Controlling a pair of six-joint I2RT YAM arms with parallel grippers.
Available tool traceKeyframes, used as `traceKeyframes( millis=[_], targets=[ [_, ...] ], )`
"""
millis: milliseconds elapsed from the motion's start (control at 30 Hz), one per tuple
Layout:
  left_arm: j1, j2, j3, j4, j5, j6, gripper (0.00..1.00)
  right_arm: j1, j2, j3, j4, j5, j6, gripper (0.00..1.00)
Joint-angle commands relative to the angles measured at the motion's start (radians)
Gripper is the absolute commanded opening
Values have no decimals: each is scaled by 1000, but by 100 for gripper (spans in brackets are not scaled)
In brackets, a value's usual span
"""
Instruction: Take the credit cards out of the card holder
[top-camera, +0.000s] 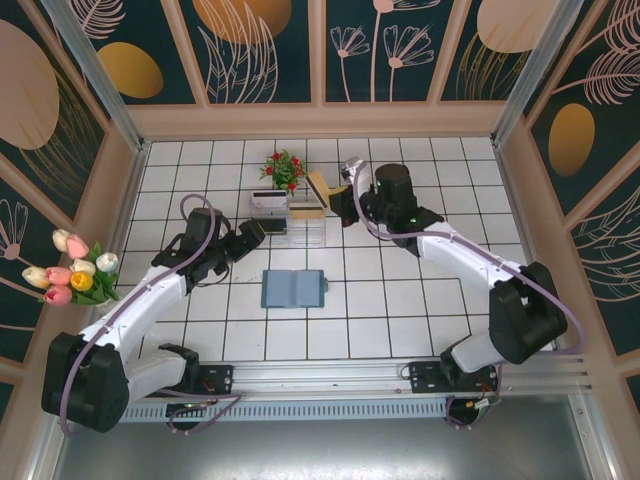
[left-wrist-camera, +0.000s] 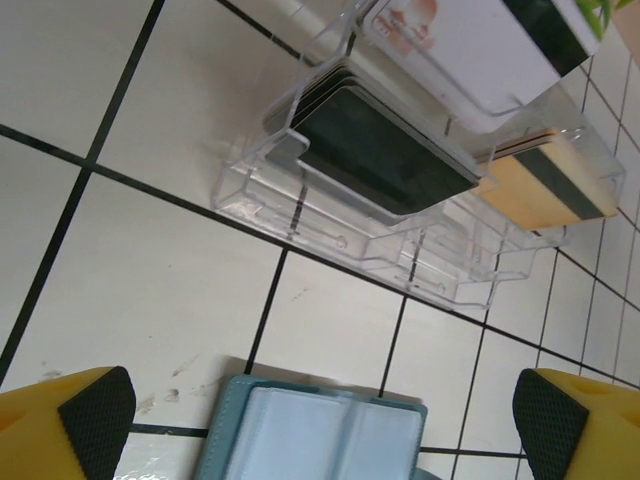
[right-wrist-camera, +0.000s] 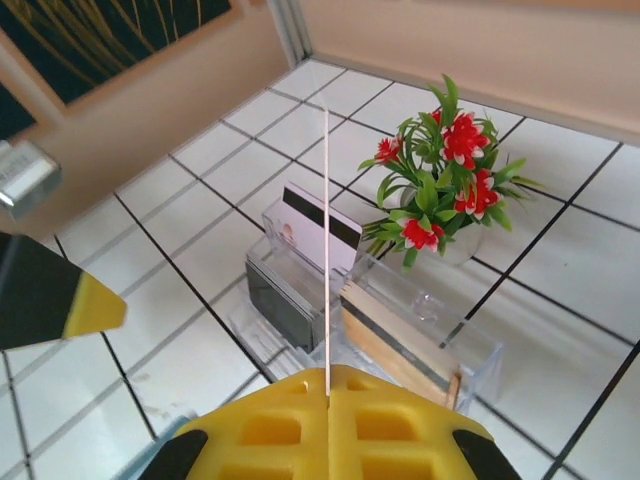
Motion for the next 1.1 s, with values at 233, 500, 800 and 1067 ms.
traceKeyframes(
  millis=[233, 500, 800, 1067],
  targets=[
    [5, 21, -32, -4, 22, 33, 99, -30, 187, 247, -285, -179, -557, 0],
    [5, 39, -38, 8, 44, 37, 99, -38, 329, 436, -519, -162, -804, 0],
    [5, 69, -37, 17, 44, 41, 99, -28, 422, 559, -691, -153, -956, 0],
    [5, 72, -30, 12, 55, 45, 98, -14, 508, 647, -755, -96, -1039, 0]
  ],
)
